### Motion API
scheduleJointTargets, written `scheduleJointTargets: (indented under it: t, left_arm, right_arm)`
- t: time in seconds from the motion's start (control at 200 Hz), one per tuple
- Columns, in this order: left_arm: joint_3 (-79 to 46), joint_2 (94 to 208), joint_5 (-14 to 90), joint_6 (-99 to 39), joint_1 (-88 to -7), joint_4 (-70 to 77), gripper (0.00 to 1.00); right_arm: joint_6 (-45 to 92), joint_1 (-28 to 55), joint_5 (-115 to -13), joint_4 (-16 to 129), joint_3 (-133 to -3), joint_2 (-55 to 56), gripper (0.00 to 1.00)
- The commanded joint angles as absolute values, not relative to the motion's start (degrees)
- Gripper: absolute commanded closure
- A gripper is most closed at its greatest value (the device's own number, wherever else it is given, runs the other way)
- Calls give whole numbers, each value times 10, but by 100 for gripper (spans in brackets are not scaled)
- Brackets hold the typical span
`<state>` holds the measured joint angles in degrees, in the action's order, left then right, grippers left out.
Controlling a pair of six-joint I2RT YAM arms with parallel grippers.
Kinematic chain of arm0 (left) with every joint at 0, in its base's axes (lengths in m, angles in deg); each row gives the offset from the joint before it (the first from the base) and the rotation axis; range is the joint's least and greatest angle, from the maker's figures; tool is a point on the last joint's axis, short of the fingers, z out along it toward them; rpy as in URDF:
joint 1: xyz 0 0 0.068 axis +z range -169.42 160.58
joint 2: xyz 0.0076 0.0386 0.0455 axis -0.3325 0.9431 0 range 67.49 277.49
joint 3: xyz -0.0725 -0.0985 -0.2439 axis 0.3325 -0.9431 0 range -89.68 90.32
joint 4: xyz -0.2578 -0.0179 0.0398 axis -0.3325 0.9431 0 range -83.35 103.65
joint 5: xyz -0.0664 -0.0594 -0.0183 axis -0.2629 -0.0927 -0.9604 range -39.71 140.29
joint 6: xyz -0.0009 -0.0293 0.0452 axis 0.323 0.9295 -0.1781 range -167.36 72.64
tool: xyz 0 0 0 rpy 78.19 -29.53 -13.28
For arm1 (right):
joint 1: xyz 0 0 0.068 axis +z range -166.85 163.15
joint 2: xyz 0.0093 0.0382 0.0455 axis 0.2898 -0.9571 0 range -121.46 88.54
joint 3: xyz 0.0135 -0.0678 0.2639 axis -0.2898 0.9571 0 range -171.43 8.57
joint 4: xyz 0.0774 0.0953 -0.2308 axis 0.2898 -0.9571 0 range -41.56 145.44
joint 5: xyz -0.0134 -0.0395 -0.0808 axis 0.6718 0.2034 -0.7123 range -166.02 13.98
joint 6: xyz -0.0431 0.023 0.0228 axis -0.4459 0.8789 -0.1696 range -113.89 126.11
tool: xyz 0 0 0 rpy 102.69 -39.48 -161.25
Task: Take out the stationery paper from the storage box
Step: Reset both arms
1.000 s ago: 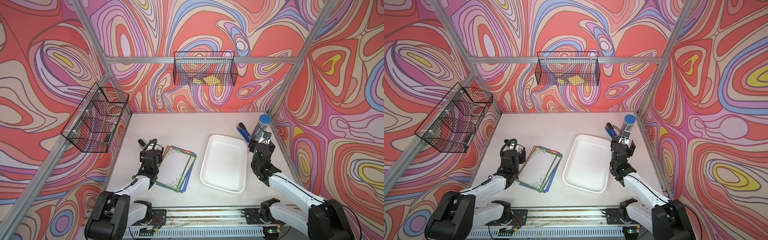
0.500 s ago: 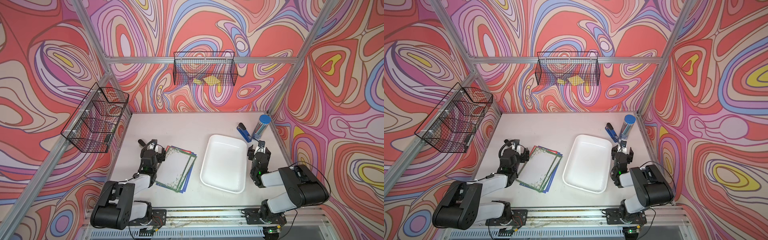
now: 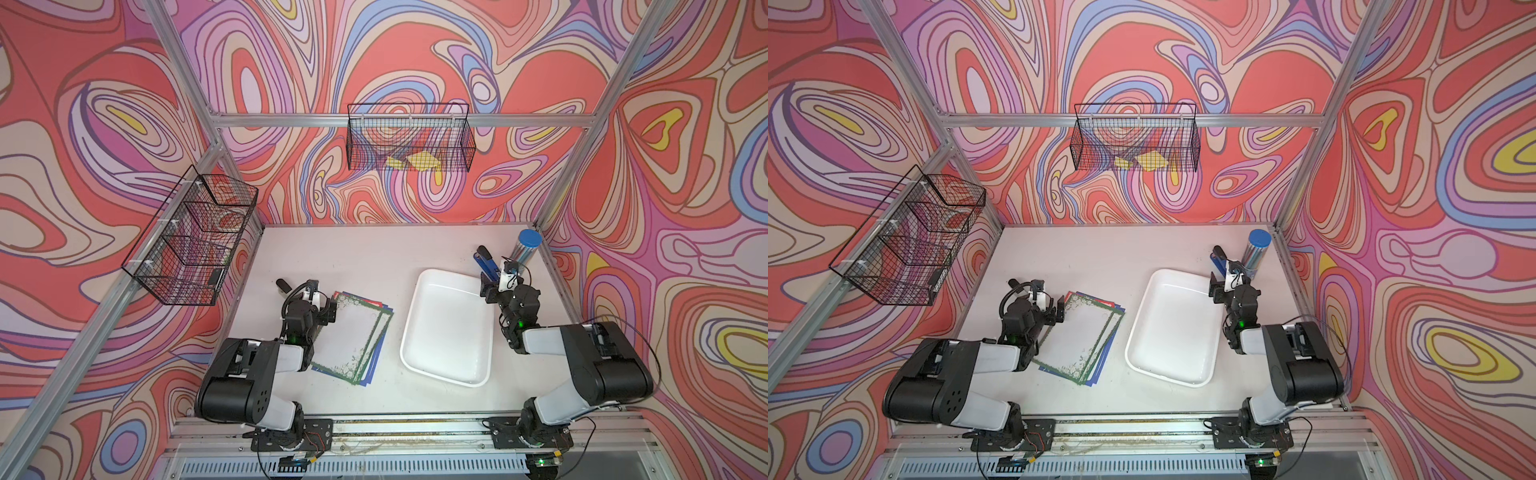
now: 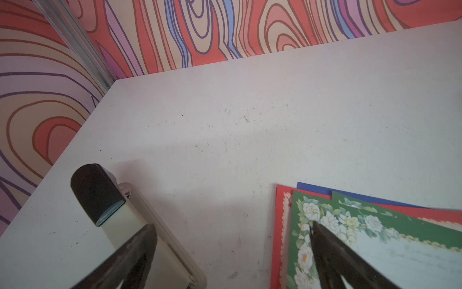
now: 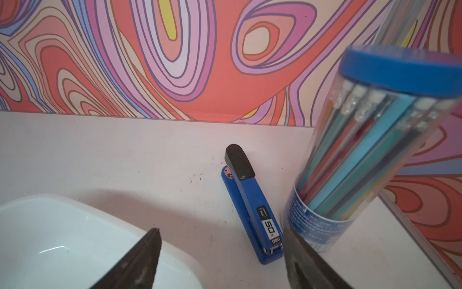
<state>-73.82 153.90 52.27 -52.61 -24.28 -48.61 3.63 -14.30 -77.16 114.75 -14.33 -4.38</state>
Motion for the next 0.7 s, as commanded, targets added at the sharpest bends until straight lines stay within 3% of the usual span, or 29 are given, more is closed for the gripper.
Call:
scheduleJointTargets:
  t: [0.0, 0.095, 0.195, 0.23, 0.25, 0.696]
  left_arm:
    - [-743, 1555, 530, -515, -239, -558, 1]
    - [-735, 1554, 535, -513, -239, -542, 1]
    - [-697, 1554, 597, -487, -239, -469, 1]
    - [-689, 1556, 611, -477, -235, -457, 1]
    - [-690, 1559, 609, -475, -232, -464, 1]
    - [-688, 1559, 631, -462, -228, -463, 1]
  right_arm:
    - [53, -149, -794, 1262, -101, -91, 21]
    - [61, -150, -821, 1246, -112, -92, 20]
    - [93, -150, -897, 1107, -182, -92, 19]
    - [93, -150, -900, 1125, -167, -88, 4]
    - [97, -150, -904, 1139, -163, -90, 2]
    - [97, -152, -910, 1125, -172, -90, 2]
